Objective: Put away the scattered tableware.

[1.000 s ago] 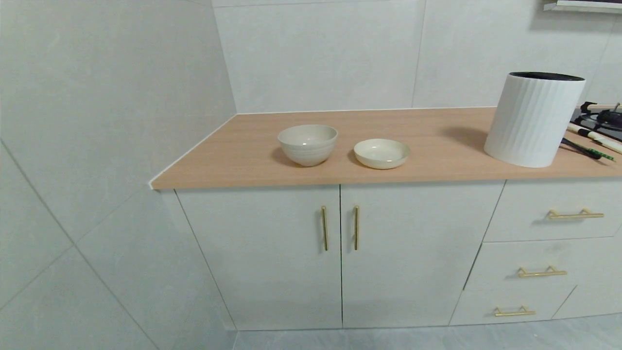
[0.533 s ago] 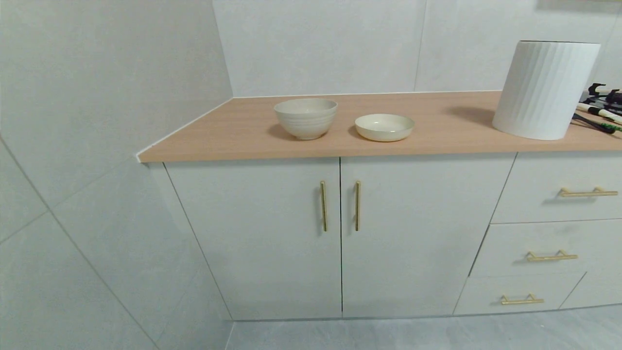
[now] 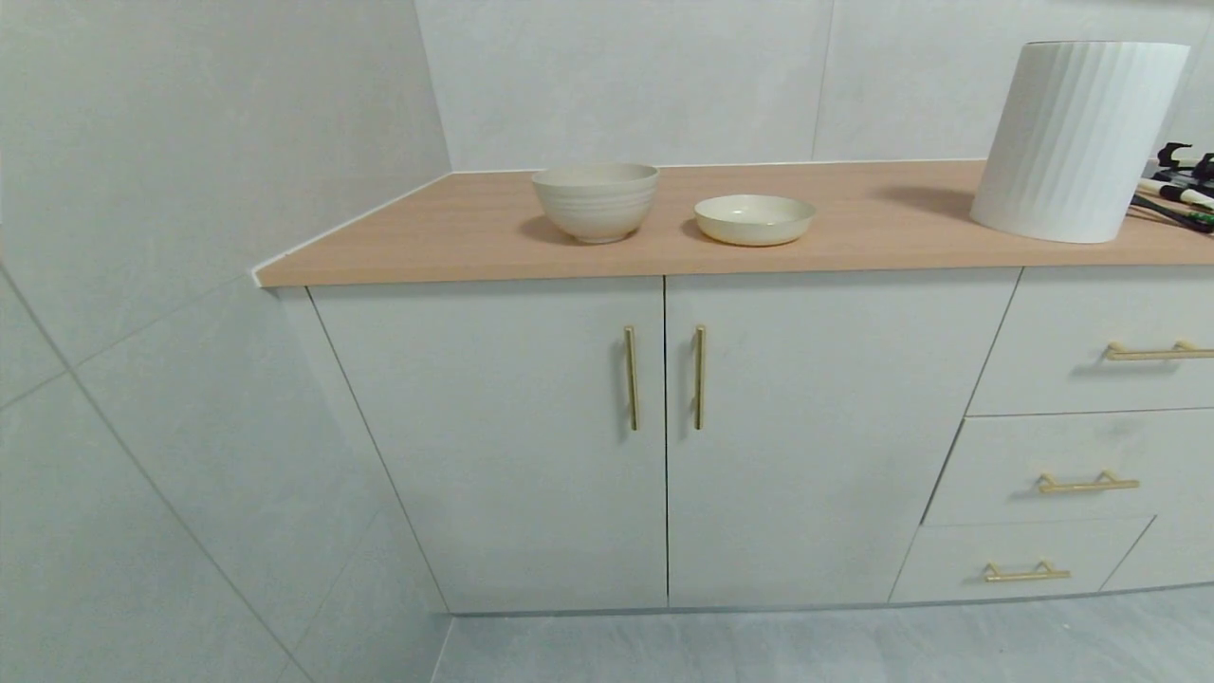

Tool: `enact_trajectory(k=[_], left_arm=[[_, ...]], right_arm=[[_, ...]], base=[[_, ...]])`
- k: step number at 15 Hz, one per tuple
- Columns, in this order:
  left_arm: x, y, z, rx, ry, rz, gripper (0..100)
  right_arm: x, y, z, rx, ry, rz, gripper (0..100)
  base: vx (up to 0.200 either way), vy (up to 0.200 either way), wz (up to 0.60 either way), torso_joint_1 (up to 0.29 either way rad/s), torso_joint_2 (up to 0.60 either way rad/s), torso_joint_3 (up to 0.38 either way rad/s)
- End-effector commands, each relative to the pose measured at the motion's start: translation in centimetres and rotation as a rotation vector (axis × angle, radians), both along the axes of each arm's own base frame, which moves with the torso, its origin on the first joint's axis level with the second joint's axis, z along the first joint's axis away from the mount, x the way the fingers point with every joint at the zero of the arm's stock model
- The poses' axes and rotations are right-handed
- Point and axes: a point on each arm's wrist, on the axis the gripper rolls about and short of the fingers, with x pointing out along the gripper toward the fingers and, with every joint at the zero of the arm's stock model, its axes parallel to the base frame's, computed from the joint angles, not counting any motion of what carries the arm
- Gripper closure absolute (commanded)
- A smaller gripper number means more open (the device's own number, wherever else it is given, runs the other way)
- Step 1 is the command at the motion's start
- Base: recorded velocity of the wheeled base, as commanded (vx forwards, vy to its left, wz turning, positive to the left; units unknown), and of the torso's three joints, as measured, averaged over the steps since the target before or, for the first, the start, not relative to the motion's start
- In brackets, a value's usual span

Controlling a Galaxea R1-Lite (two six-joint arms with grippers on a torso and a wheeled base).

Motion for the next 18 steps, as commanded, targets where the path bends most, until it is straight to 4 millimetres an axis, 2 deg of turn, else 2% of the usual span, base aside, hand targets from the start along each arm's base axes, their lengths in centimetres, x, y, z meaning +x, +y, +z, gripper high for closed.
enact_trajectory(k=[1, 5, 9, 18], left_arm=[[0.01, 0.0, 0.01, 0.0, 0.0, 0.001, 0], [0.01, 0.0, 0.0, 0.0, 0.002, 0.001, 0], [0.01, 0.0, 0.01, 0.0, 0.0, 0.001, 0], [0.01, 0.0, 0.01, 0.0, 0.0, 0.001, 0]], right_arm=[[0.01, 0.0, 0.01, 0.0, 0.001, 0.0, 0], [0.01, 0.0, 0.01, -0.001, 0.001, 0.0, 0], [0.01, 0.0, -0.01, -0.001, 0.003, 0.0, 0], [0.01, 0.0, -0.01, -0.001, 0.003, 0.0, 0]], base=[[0.0, 0.0, 0.0, 0.0, 0.0, 0.0], [0.0, 0.0, 0.0, 0.0, 0.0, 0.0], [0.2, 0.0, 0.0, -0.006, 0.0, 0.005], [0.0, 0.0, 0.0, 0.0, 0.0, 0.0]])
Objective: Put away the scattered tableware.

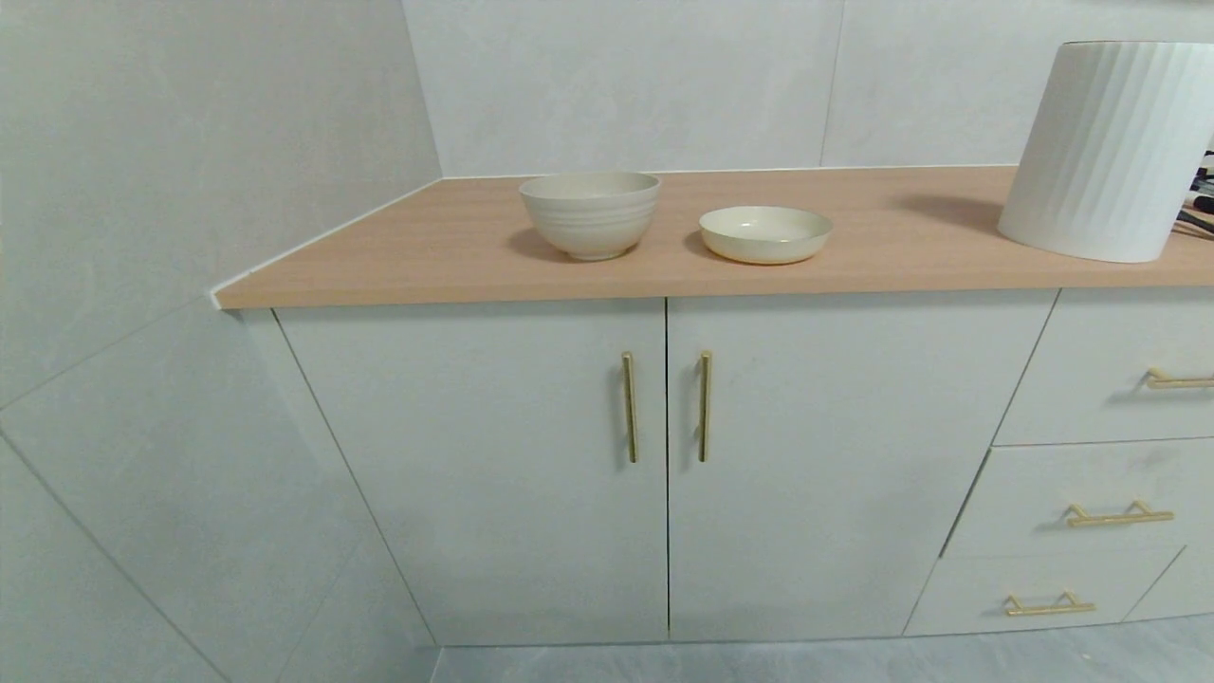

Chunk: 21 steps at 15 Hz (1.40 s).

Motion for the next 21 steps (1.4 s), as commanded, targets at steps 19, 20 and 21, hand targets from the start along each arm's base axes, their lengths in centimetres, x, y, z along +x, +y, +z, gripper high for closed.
enact_trajectory(k=[19, 20, 21], left_arm=[[0.0, 0.0, 0.0, 0.0, 0.003, 0.001, 0], [0.0, 0.0, 0.0, 0.0, 0.003, 0.001, 0], [0.0, 0.0, 0.0, 0.0, 0.001, 0.001, 0]], right_arm=[[14.8, 5.8, 12.8, 0.123, 0.387, 0.91, 0], [15.9, 6.5, 12.5, 0.137, 0.404, 0.924, 0], [18.7, 8.0, 11.8, 0.149, 0.423, 0.944, 0]], base=[[0.0, 0.0, 0.0, 0.0, 0.0, 0.0], [0.0, 0.0, 0.0, 0.0, 0.0, 0.0], [0.0, 0.0, 0.0, 0.0, 0.0, 0.0]])
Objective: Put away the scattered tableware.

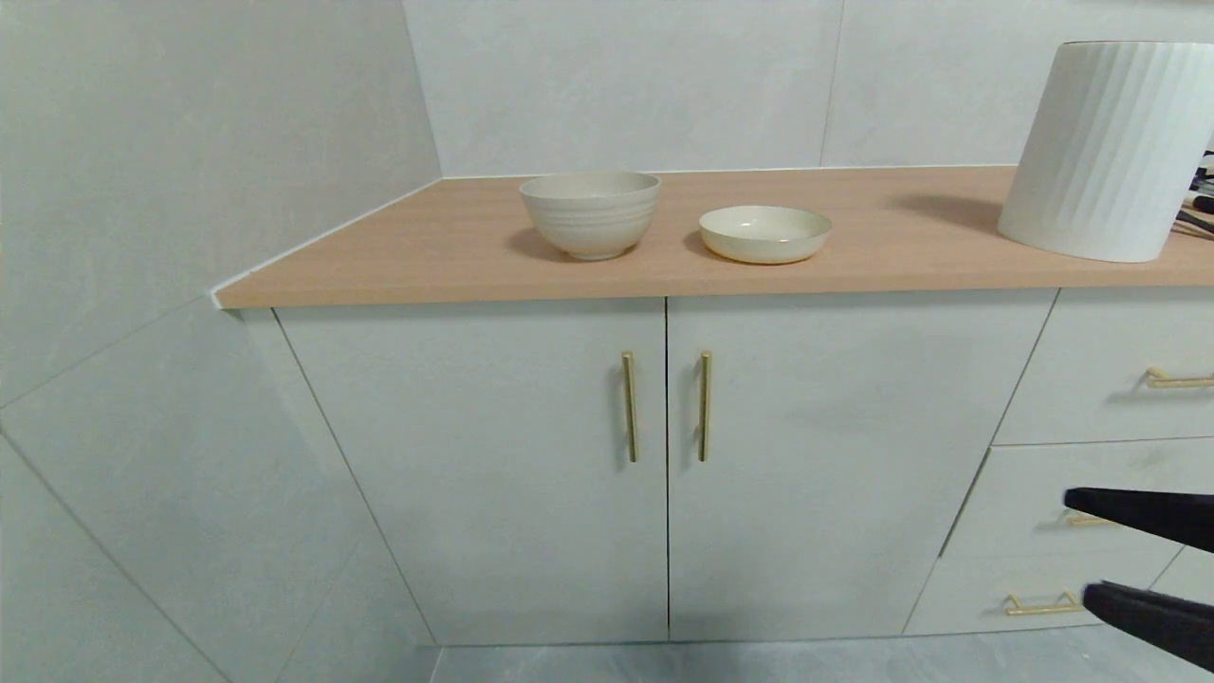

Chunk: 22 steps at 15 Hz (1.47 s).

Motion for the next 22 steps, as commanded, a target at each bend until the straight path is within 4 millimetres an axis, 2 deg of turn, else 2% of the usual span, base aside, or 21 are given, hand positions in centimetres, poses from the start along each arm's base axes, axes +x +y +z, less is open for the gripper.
enact_trajectory(k=[1, 5, 9, 10, 12, 15, 20, 22], left_arm=[[0.0, 0.0, 0.0, 0.0, 0.002, 0.001, 0], [0.0, 0.0, 0.0, 0.0, 0.002, 0.001, 0], [0.0, 0.0, 0.0, 0.0, 0.001, 0.001, 0], [0.0, 0.0, 0.0, 0.0, 0.002, 0.001, 0], [0.0, 0.0, 0.0, 0.0, 0.002, 0.001, 0], [0.0, 0.0, 0.0, 0.0, 0.001, 0.001, 0], [0.0, 0.0, 0.0, 0.0, 0.001, 0.001, 0], [0.0, 0.0, 0.0, 0.0, 0.001, 0.001, 0]], right_arm=[[7.3, 4.2, -2.3, -0.024, 0.128, 0.083, 0], [11.4, 6.4, -1.7, -0.011, 0.145, 0.097, 0], [13.8, 8.4, -1.6, 0.018, 0.193, 0.115, 0], [14.7, 9.4, -2.3, 0.011, 0.208, 0.129, 0], [15.4, 10.9, -3.7, -0.002, 0.23, 0.162, 0], [16.2, 11.8, -5.0, -0.001, 0.235, 0.161, 0], [17.2, 13.7, -5.9, 0.058, 0.214, 0.084, 0], [18.9, 15.5, -7.8, 0.082, 0.146, -0.002, 0]], base=[[0.0, 0.0, 0.0, 0.0, 0.0, 0.0], [0.0, 0.0, 0.0, 0.0, 0.0, 0.0], [0.0, 0.0, 0.0, 0.0, 0.0, 0.0], [0.0, 0.0, 0.0, 0.0, 0.0, 0.0], [0.0, 0.0, 0.0, 0.0, 0.0, 0.0], [0.0, 0.0, 0.0, 0.0, 0.0, 0.0], [0.0, 0.0, 0.0, 0.0, 0.0, 0.0], [0.0, 0.0, 0.0, 0.0, 0.0, 0.0]])
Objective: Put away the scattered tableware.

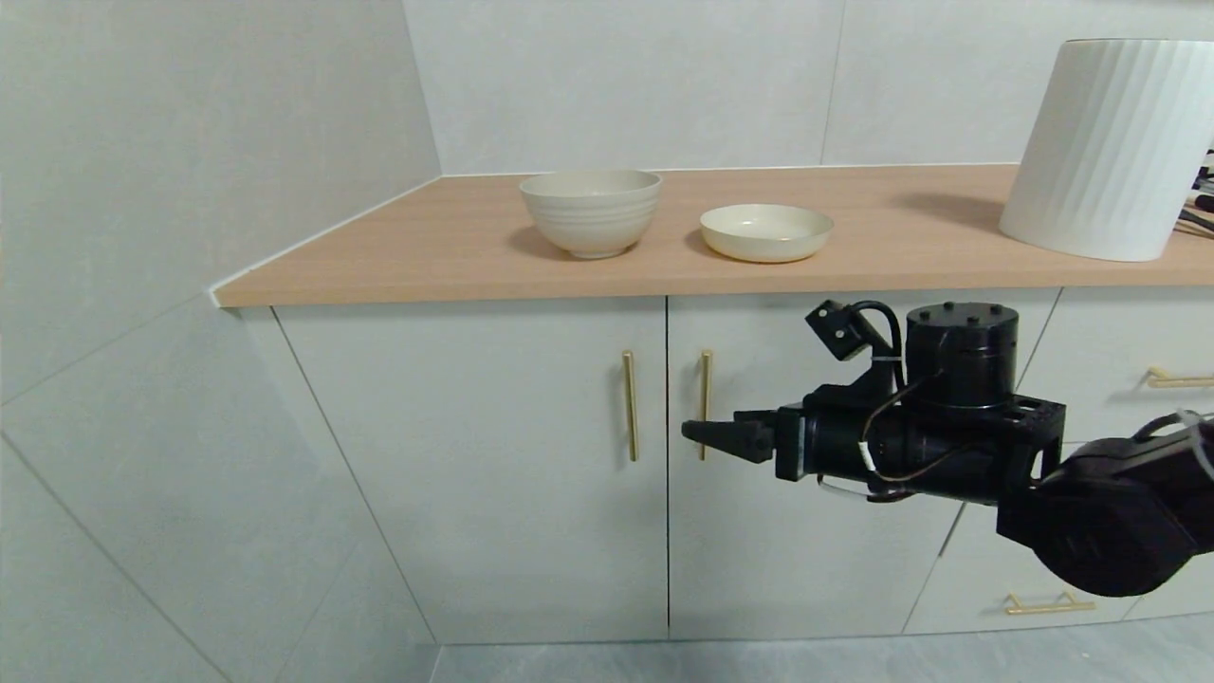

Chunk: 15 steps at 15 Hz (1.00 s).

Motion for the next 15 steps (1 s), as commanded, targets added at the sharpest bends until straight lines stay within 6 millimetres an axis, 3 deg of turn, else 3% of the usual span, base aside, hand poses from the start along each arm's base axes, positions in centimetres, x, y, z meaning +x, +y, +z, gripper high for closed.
enact_trajectory(k=[1, 15], left_arm=[[0.0, 0.0, 0.0, -0.001, 0.002, 0.001, 0], [0.0, 0.0, 0.0, -0.001, 0.002, 0.001, 0]], right_arm=[[1.8, 1.9, -2.9, -0.013, 0.001, -0.062, 0], [4.8, 3.2, -5.0, 0.044, -0.03, -0.169, 0]], base=[[0.0, 0.0, 0.0, 0.0, 0.0, 0.0], [0.0, 0.0, 0.0, 0.0, 0.0, 0.0]])
